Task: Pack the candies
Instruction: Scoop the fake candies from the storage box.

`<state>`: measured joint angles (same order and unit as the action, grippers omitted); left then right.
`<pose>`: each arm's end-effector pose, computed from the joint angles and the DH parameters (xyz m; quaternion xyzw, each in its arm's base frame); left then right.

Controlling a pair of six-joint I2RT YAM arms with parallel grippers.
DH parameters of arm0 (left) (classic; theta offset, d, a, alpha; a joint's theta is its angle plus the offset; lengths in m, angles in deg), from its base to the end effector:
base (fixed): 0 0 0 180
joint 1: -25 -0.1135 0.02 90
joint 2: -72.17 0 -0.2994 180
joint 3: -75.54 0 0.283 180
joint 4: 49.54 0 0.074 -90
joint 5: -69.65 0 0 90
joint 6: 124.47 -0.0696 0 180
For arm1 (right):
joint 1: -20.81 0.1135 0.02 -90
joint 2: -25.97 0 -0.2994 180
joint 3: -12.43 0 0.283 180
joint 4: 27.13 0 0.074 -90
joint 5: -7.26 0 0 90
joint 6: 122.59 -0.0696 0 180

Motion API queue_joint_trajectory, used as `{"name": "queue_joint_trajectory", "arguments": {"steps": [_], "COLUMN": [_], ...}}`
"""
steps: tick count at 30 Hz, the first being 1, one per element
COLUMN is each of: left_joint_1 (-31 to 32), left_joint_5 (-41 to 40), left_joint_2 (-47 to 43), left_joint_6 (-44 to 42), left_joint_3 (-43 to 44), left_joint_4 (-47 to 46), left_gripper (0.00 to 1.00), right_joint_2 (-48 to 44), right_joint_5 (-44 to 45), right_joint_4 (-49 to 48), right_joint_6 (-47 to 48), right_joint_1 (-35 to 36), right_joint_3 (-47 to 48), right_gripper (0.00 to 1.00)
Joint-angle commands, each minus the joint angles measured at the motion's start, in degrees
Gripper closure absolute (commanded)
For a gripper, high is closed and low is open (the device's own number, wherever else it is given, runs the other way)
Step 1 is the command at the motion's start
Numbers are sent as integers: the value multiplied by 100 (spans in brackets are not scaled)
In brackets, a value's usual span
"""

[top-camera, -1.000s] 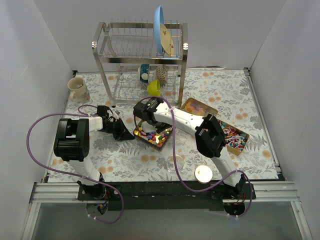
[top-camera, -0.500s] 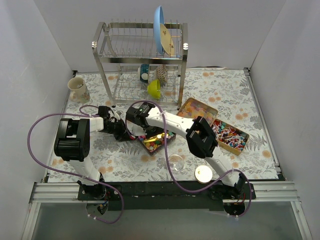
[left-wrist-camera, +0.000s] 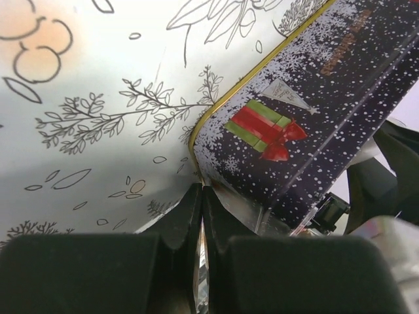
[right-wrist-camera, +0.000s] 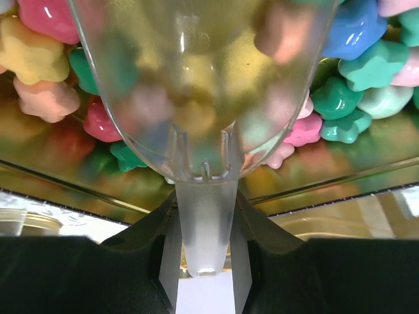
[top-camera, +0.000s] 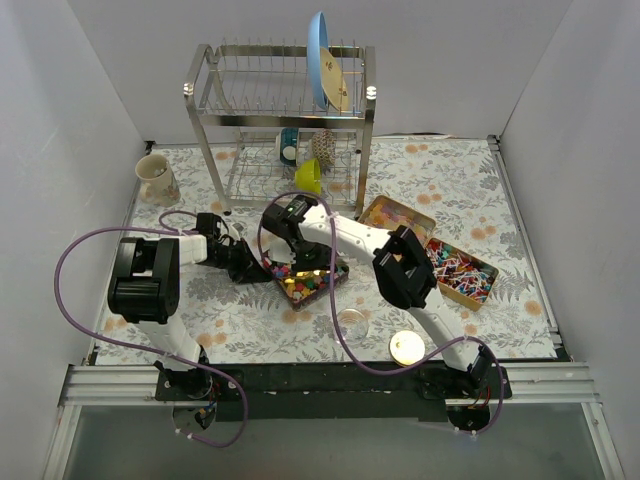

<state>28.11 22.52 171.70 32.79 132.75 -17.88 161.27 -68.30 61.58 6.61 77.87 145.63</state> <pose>0.3103 -0.0643 0.0981 0.4463 -0.8081 0.3705 0.1025 0.2939 0.4216 0.1723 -0.7393 0.6615 -0.1252 0.0126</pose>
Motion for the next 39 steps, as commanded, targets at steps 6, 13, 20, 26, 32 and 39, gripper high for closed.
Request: {"name": "queue_joint_trajectory", "arguments": {"steps": [6,13,20,26,32,39], "left_joint_1": [66,49,5,-4,-100,-171], "left_joint_5": [327,538,968,1118,1214,1294], "left_joint_2": [-478,-733,-1005,-1383,-1708,-1981], "left_joint_6": [-240,-784,-1330,-1725,-2226,-2253], "left_joint_3": [231,451,618,820,952,802], "left_joint_4": [62,597,1072,1494,2065,2083], "left_gripper": [100,100,91,79,75,73], "right_joint_2": [-145,-399,-1075,-2051,-2693,-3089], "right_joint_5": [-1672,-2067,-2121,-1821,-2041,-1980], "right_joint_4": [-158,-246,-1052,-2178,-3207,-3929], "right_joint_6": [-413,-369,-133,-237,-369,-440], "right_joint_1": [-125,-318,-661,-670,-687,-757], "right_joint_3": [-12,-117,-1047,-2744,-3631,-4081], "right_gripper": [99,99,99,99,99,99]}}
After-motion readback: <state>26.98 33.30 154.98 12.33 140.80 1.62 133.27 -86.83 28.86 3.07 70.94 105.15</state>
